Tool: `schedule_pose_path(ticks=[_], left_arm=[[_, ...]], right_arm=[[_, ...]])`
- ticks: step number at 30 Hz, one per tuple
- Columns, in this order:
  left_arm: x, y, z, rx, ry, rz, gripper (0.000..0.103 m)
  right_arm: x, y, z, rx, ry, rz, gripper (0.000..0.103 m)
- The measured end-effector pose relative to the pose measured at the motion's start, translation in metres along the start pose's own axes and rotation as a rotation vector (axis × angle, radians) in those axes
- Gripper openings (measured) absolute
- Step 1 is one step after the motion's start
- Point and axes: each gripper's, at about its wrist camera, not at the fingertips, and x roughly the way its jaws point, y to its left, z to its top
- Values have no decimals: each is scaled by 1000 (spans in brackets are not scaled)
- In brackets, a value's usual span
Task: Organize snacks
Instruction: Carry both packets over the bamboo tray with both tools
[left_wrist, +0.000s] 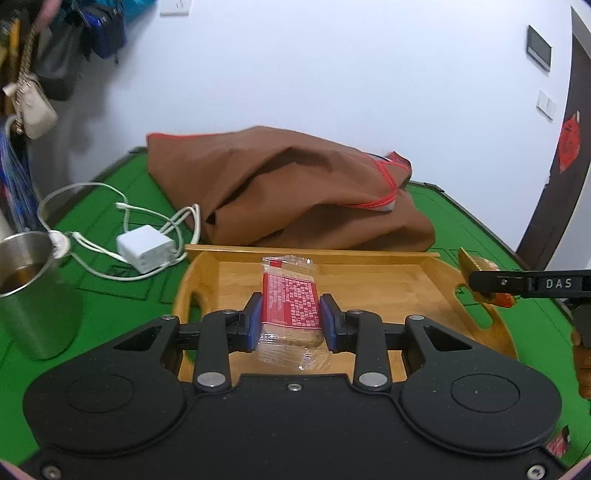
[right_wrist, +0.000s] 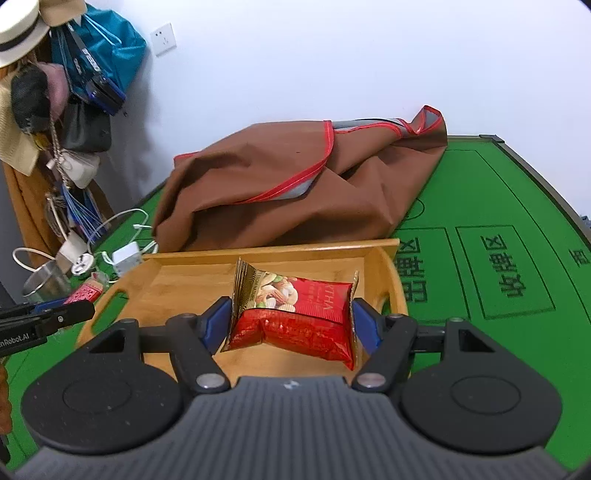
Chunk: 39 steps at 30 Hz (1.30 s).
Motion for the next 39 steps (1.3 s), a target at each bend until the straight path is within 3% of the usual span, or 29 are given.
schedule_pose_path(ticks=[15, 19, 25, 30, 34, 39], left_arm=[[70, 25, 28, -54, 43, 48, 31], [90, 23, 30, -30, 73, 51, 31], [114, 29, 29, -69, 107, 36, 31], [122, 25, 30, -25, 102, 60, 31], [125, 27, 34, -55, 101, 25, 30], [130, 27, 36, -57, 96, 12, 30]], right_arm=[[66, -1, 23, -10, 52, -37, 71], [83, -3, 27, -13, 67, -53, 71], [98, -1, 26, -95, 44, -133, 72], [107, -7, 28, -62, 62, -111, 72], [116, -6, 25, -82, 75, -147, 75], [113, -9, 26, -57, 67, -123, 88]])
